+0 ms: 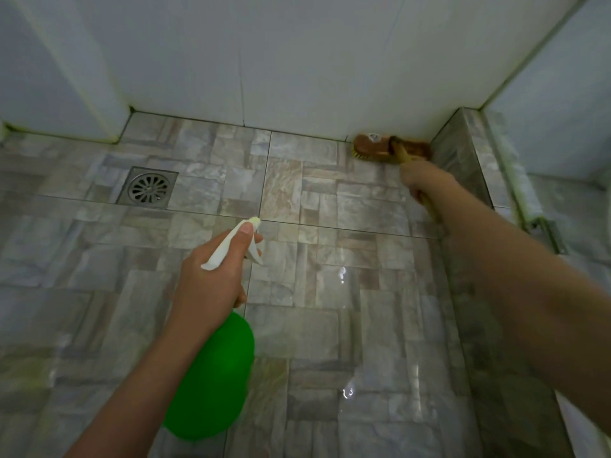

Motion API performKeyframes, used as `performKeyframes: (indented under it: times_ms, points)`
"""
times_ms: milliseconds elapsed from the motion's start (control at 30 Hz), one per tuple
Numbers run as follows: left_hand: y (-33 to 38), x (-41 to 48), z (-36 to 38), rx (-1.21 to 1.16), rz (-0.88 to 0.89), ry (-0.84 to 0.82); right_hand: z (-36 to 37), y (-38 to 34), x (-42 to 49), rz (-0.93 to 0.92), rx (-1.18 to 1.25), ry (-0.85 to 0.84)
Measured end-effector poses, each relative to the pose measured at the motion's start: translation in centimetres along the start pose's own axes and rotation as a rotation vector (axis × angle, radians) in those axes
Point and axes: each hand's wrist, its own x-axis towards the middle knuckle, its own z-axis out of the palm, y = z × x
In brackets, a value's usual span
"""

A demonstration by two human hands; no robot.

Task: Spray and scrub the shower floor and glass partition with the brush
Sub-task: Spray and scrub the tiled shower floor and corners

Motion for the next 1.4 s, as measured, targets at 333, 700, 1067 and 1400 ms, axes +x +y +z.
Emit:
performKeyframes:
  times_ms: [333, 700, 1067, 1400]
  points:
    - [-0.6, 0.1, -1.5, -0.062, -0.02, 0.042, 7.6, -8.1, -6.1, -0.126, 0.104, -0.022]
    - [-1.9, 0.0, -6.1, -0.094, -0.096, 0.206, 13.8, -11.1, -13.0, -0.292, -0.035, -0.05]
    - [-4.5, -0.9, -11.9, -0.122, -0.138, 0.405, 15.6, -16.0, -15.4, -0.537, -0.145, -0.127]
    - [-6.4, -2.8, -15.7, -0.166, -0.148, 0.521, 17.9, -25.7, -13.9, -0.618, -0.178, -0.144]
